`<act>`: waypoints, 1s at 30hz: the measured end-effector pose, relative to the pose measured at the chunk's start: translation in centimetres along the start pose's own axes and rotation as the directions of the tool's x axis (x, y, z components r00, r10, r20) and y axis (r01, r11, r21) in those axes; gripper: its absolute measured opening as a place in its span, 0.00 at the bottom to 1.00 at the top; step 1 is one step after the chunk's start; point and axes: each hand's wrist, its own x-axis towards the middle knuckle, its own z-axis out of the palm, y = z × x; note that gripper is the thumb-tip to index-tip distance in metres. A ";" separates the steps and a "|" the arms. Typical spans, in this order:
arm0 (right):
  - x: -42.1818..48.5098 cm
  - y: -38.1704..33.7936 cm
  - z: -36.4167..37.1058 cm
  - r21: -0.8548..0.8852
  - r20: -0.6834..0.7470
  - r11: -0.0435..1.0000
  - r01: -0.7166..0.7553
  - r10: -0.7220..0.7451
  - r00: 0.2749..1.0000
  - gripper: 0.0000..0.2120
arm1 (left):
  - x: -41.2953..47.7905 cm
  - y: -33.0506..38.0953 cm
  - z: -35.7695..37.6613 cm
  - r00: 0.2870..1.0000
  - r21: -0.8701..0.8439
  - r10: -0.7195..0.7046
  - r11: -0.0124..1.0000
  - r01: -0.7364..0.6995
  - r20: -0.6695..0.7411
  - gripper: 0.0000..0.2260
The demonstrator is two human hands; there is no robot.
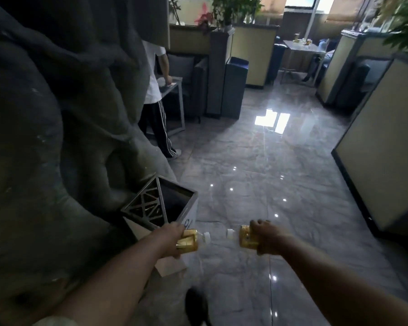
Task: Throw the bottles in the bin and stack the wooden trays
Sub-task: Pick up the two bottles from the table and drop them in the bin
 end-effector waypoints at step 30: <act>39.0 -13.0 -8.3 0.034 0.319 0.843 0.537 -0.518 0.794 0.39 | 11.3 -11.8 3.0 0.570 -0.684 -0.737 0.205 0.700 0.363 0.29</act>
